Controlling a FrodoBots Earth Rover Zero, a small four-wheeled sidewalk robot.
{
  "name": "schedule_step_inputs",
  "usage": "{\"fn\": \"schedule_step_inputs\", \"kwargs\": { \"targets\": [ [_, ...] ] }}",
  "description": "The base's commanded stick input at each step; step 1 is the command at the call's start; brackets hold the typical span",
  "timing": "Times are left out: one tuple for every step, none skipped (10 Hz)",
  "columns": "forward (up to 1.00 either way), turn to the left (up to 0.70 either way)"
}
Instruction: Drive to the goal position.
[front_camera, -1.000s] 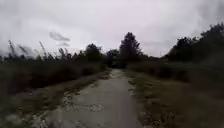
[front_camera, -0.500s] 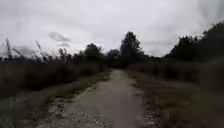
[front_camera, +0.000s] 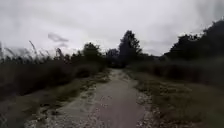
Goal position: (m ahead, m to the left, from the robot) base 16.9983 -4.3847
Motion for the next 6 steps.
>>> {"fn": "schedule_step_inputs", "kwargs": {
  "targets": [
    [0.7, 0.0],
    [0.7, 0.0],
    [0.7, -0.09],
    [0.7, -0.2],
    [0.7, -0.32],
    [0.7, -0.29]
  ]
}}
